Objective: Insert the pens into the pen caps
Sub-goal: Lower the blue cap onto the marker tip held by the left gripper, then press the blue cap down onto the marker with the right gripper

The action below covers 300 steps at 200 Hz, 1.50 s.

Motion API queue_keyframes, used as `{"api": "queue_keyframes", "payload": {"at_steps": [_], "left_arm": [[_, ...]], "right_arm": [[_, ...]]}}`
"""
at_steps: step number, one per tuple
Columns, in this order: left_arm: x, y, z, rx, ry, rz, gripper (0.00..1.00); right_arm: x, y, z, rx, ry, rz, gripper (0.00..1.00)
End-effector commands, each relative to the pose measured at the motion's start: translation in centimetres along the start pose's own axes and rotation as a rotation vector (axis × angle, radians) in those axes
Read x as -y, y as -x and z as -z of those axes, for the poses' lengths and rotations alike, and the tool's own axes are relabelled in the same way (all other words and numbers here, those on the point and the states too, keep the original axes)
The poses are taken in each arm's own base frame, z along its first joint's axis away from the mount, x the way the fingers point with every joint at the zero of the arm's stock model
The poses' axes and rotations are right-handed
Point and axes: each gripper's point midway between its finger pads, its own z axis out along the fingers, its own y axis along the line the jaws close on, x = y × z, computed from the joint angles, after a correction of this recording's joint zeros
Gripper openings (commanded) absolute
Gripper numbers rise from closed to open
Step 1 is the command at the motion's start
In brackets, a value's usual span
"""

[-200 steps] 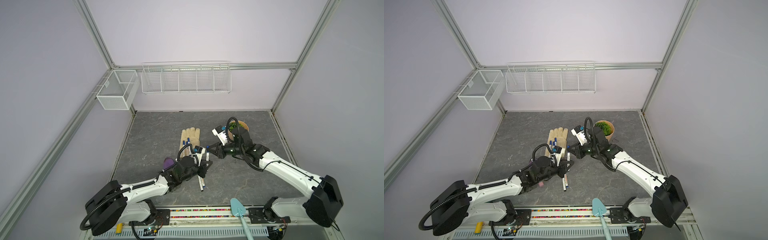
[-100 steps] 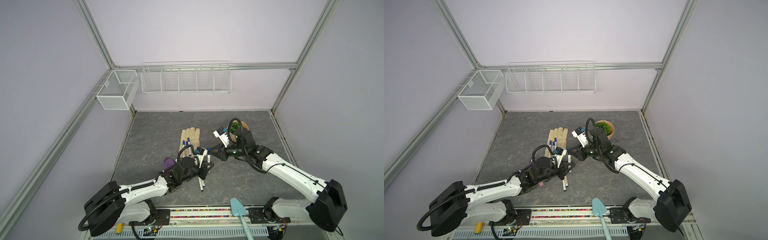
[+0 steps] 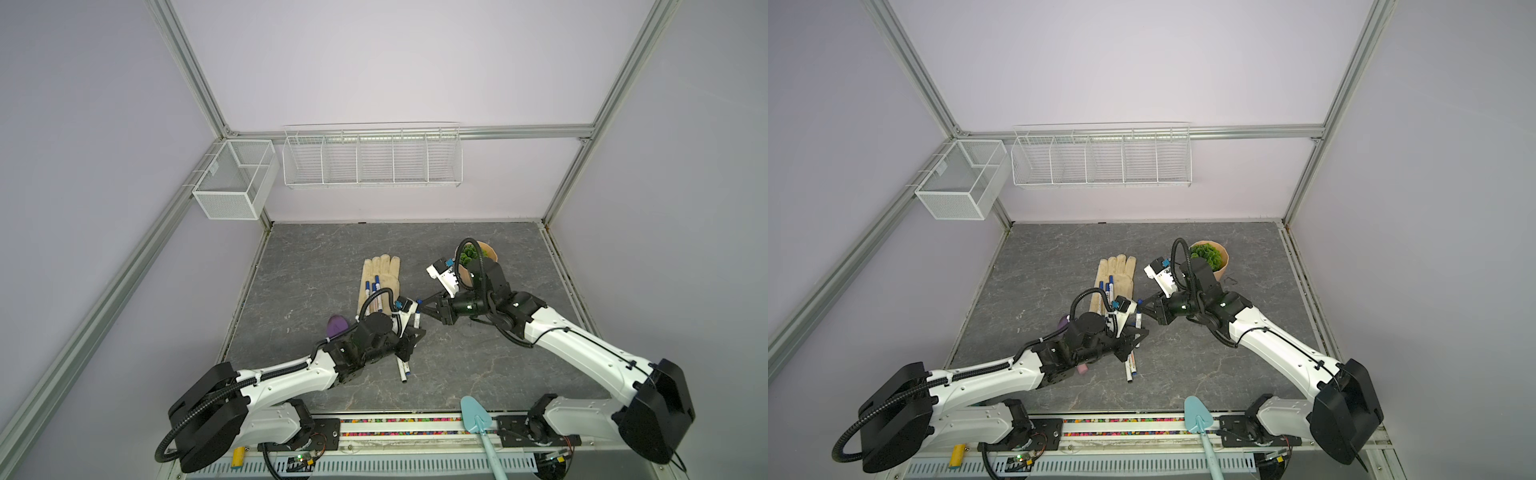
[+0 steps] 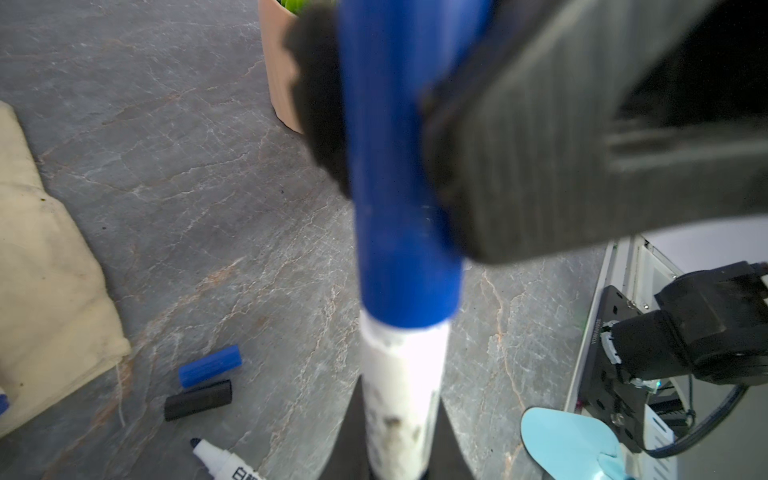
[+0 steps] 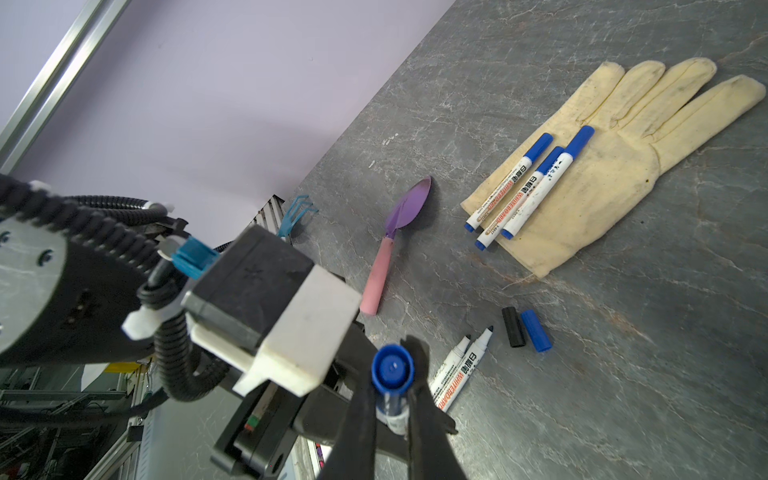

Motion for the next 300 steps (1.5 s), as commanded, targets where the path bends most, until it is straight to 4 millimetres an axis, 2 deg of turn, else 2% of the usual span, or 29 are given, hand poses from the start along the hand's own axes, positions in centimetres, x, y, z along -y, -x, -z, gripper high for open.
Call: {"api": "queue_keyframes", "payload": {"at_steps": [1,34,88,127,148,179,221,251,272,300], "left_arm": [[-0.9,10.4,1.8,0.319,0.107,-0.021,0.00],[-0.4,10.5,1.3,0.307,0.091,-0.060,0.00],[0.0,10.1,0.9,0.280,0.097,-0.106,0.00],[0.5,8.7,0.7,0.248,0.122,-0.197,0.00],[0.9,7.5,0.4,0.223,0.125,-0.227,0.00],[0.6,6.2,0.3,0.223,0.111,-0.161,0.00],[-0.4,4.7,0.4,0.243,0.124,-0.072,0.00],[-0.2,3.9,0.2,0.243,0.095,-0.039,0.00],[0.5,3.5,-0.2,0.240,0.049,-0.037,0.00],[1.8,3.3,-0.6,0.226,-0.026,-0.044,0.00]], "right_arm": [[-3.6,-9.4,-0.3,-0.355,0.182,-0.180,0.07],[-3.2,-10.3,-1.0,-0.402,0.152,-0.187,0.07],[-2.8,-10.2,-1.3,-0.415,0.130,-0.174,0.07],[-1.8,-9.6,-1.0,-0.405,0.050,-0.129,0.07],[-1.6,-8.7,-0.8,-0.375,0.023,-0.099,0.07],[-1.3,-6.9,-0.1,-0.301,-0.021,-0.058,0.07],[-0.1,-4.0,2.4,-0.154,-0.125,-0.011,0.07],[0.7,-1.5,4.2,-0.027,-0.199,0.002,0.09],[0.2,0.2,4.7,0.039,-0.192,0.012,0.13],[-1.1,1.7,4.4,0.062,-0.131,0.017,0.14]]}}
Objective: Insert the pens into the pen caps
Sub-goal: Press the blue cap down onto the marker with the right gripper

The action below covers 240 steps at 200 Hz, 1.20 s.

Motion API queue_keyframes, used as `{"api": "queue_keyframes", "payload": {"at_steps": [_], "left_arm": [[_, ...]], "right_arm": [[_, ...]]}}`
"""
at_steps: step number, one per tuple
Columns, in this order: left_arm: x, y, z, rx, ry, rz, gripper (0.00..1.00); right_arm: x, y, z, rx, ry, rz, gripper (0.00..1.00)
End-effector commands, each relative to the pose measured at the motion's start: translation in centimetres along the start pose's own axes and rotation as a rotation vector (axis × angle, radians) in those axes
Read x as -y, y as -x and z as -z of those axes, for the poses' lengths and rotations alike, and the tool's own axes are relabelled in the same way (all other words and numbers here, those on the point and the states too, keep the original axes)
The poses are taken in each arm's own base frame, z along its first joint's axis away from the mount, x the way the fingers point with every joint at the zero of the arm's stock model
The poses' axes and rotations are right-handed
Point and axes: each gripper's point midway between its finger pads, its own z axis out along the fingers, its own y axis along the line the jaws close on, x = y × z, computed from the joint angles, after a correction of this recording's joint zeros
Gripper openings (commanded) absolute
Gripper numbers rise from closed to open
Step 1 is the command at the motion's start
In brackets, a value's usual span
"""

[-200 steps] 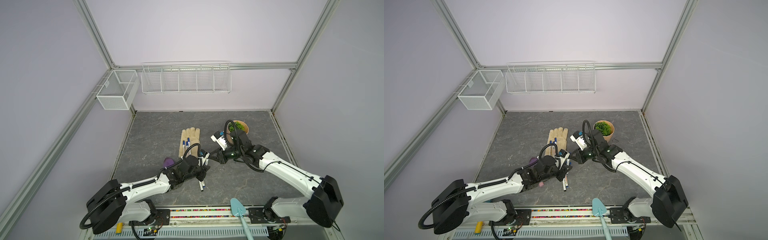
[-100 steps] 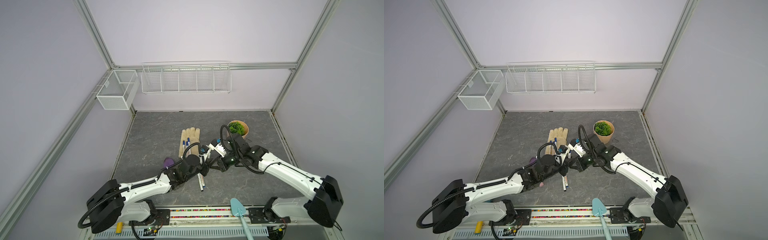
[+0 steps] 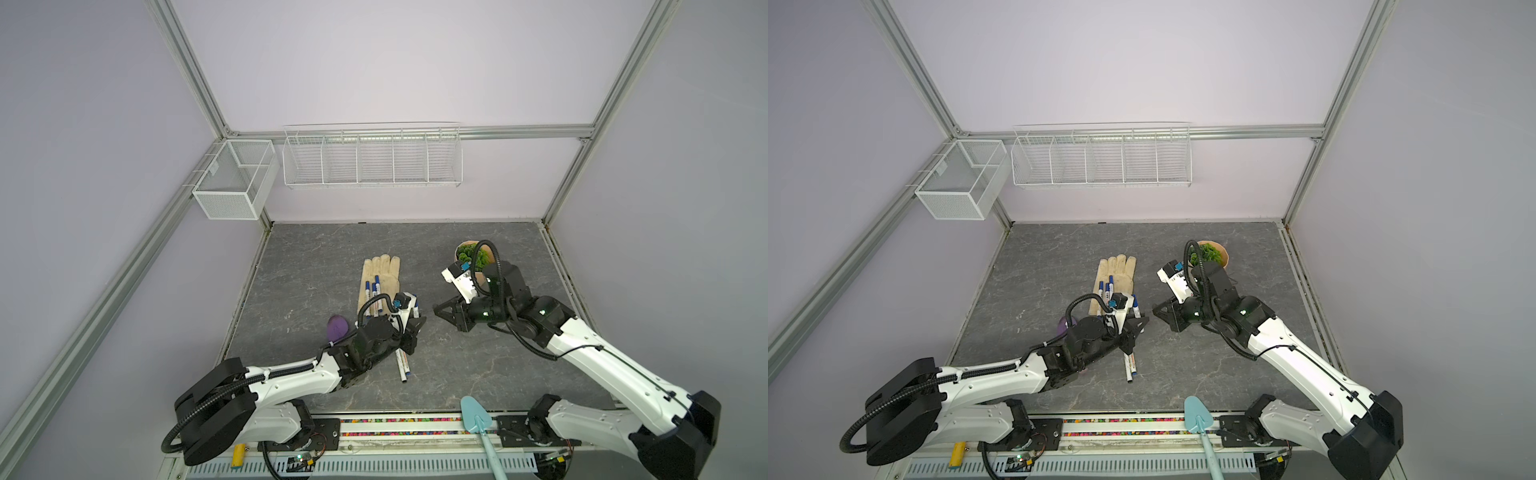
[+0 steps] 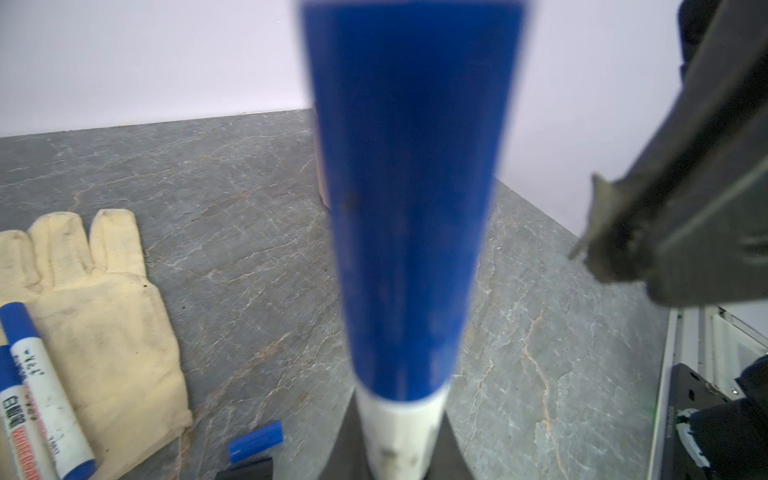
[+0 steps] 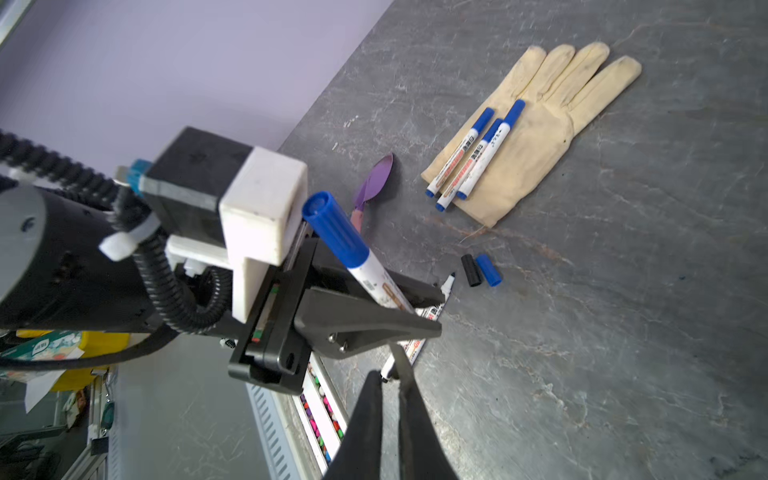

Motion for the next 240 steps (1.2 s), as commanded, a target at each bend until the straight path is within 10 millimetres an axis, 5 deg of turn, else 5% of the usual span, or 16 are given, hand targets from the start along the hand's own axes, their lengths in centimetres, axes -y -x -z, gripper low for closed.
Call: {"api": "queue_keyframes", "payload": {"at_steps": [1,45,85,202,240], "left_arm": [[1.7,0.3,-0.2,0.018,-0.092,0.021,0.00],[3.0,-0.2,-0.8,-0.015,-0.164,0.029,0.00],[3.3,-0.3,-1.0,-0.025,-0.179,0.024,0.00],[4.4,0.2,-0.7,-0.010,-0.236,0.019,0.00],[4.2,0.6,-0.5,0.008,-0.225,0.027,0.00]], "right_arm": [[-0.8,1.9,0.0,0.051,0.034,0.006,0.14],[-1.3,3.0,-0.5,0.063,0.063,0.011,0.31],[-1.5,3.5,-1.1,0.068,0.079,0.008,0.33],[-0.8,2.0,-4.2,-0.001,0.083,-0.036,0.25],[0.3,1.3,-4.7,-0.013,0.040,-0.059,0.12]]}}
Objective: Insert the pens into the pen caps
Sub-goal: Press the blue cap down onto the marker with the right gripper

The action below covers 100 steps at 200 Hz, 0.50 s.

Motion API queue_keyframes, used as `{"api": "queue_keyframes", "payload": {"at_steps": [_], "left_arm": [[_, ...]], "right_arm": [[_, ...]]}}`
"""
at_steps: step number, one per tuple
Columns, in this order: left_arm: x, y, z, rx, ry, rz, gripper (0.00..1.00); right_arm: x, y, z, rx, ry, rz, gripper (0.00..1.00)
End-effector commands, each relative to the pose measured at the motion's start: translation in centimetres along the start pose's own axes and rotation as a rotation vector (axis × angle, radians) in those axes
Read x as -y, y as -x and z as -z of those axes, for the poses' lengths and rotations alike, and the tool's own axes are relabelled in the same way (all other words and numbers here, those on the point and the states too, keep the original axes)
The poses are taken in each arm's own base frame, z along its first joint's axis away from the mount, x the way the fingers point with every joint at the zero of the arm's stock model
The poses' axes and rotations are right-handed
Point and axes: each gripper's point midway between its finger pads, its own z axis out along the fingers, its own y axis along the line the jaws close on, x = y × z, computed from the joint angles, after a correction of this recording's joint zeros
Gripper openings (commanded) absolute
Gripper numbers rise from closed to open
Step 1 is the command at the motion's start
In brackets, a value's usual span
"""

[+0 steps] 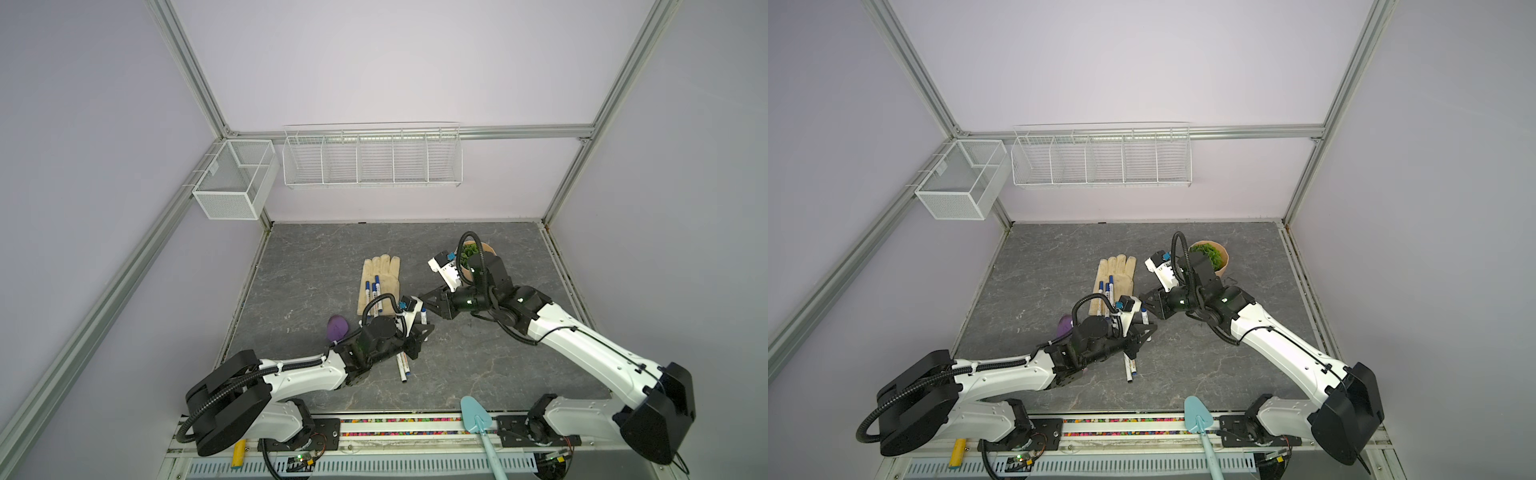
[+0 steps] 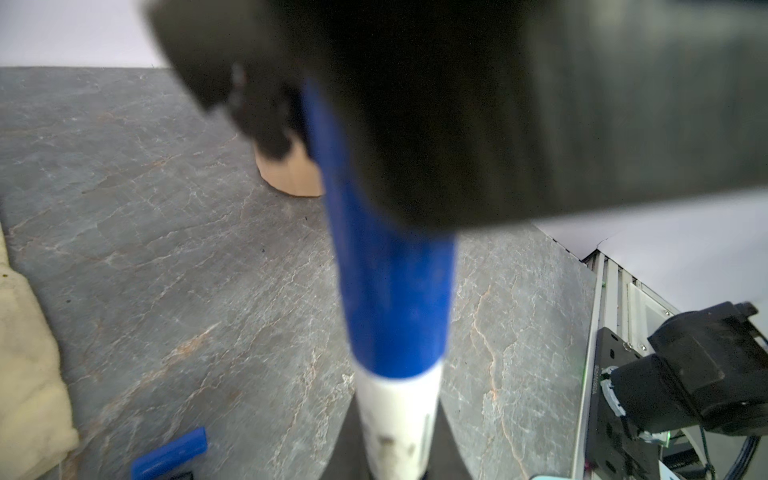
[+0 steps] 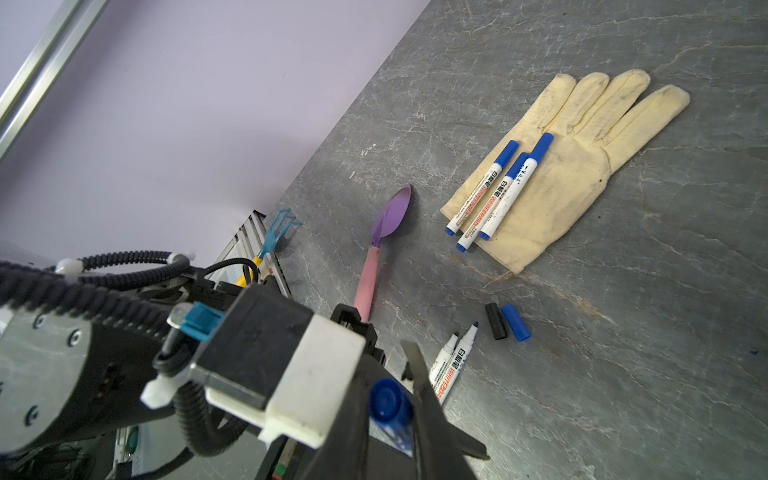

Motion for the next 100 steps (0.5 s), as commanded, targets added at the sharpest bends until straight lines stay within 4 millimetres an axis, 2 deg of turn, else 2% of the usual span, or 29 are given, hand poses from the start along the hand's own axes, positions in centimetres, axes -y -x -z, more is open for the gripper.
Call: {"api": "queue_keyframes", "payload": {"at_steps": [1,18,37,52,66,100], "left_arm": [[2.5,2.4,0.3,0.077,-0.097,-0.042,0.00],[2.3,3.1,0.6,0.108,-0.082,-0.035,0.00],[1.8,4.5,1.3,0.171,-0.046,-0.022,0.00],[1.0,5.6,2.0,0.227,0.008,-0.005,0.00],[-0.6,6.2,2.8,0.268,0.096,0.037,0.00],[-4.6,5.7,3.8,0.293,0.312,0.098,0.00]], "right_arm": [[0.7,-1.2,-1.1,-0.028,-0.017,-0.024,0.12],[1.5,-1.8,-1.2,-0.048,-0.043,-0.040,0.10],[2.4,-3.3,-1.7,-0.112,-0.073,-0.065,0.09],[3.7,-5.3,-2.3,-0.187,-0.105,-0.098,0.09],[4.7,-7.4,-2.9,-0.265,-0.133,-0.137,0.08],[6.9,-12.9,-4.3,-0.449,-0.176,-0.233,0.07]]}}
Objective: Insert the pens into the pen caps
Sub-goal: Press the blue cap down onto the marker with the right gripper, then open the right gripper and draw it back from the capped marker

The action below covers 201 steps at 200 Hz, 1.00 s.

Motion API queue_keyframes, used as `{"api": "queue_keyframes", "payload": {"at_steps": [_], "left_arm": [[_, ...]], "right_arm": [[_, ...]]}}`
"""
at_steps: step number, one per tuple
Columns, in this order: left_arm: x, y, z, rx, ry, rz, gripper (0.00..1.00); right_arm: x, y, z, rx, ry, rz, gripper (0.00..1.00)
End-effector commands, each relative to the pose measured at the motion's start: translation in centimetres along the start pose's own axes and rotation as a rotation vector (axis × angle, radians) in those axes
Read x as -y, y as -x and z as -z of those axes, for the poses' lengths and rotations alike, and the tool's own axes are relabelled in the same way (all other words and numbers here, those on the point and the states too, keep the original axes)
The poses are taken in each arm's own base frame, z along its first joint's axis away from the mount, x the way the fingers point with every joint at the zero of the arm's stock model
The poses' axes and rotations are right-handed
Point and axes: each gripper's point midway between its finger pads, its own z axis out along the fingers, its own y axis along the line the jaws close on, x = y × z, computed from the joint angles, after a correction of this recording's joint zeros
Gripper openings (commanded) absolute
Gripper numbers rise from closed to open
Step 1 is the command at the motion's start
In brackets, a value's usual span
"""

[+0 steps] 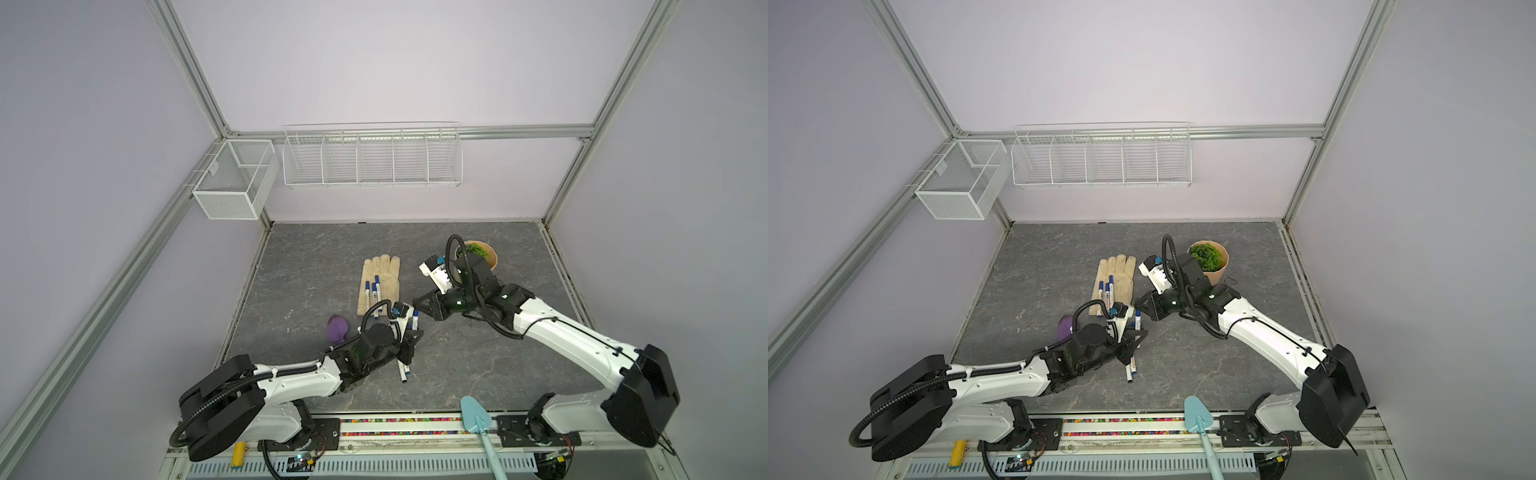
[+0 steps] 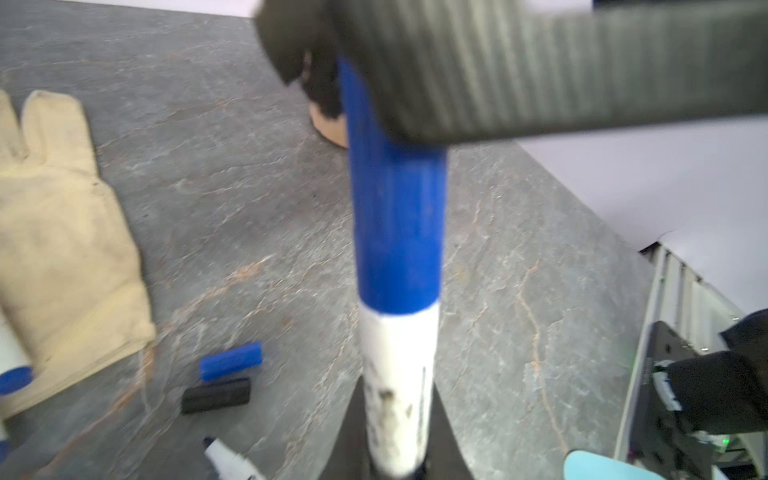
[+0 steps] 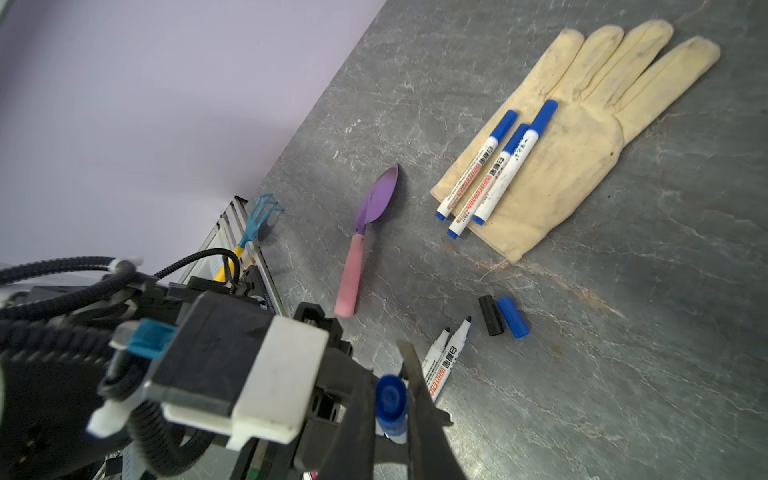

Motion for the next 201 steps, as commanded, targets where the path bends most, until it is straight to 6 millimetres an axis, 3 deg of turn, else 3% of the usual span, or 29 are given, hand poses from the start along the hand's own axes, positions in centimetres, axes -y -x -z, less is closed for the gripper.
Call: {"api": "queue_keyframes", "payload": {"at_steps": [1,34,74,109,167,201], "left_arm": [[-1.1,9.0,2.4,0.346,0.113,0.101,0.00],[-2.4,8.2,2.1,0.328,0.165,0.129,0.00],[-2.4,7.7,1.5,0.287,0.170,0.111,0.00],[-2.2,7.3,1.1,0.263,0.164,0.107,0.00],[-2.2,6.7,0.6,0.231,0.163,0.108,0.00],[-2.3,6.4,0.3,0.213,0.172,0.103,0.00]], "right_arm": [[4.6,-10.0,-1.9,-0.338,-0.139,-0.187,0.07],[5.4,-11.8,-2.5,-0.395,-0.153,-0.212,0.07],[6.0,-9.7,-2.1,-0.326,-0.182,-0.208,0.07],[7.8,-7.9,-1.2,-0.248,-0.232,-0.264,0.07],[10.3,-6.6,0.4,-0.146,-0.275,-0.384,0.07],[10.3,-5.1,1.5,-0.064,-0.238,-0.413,0.07]]}}
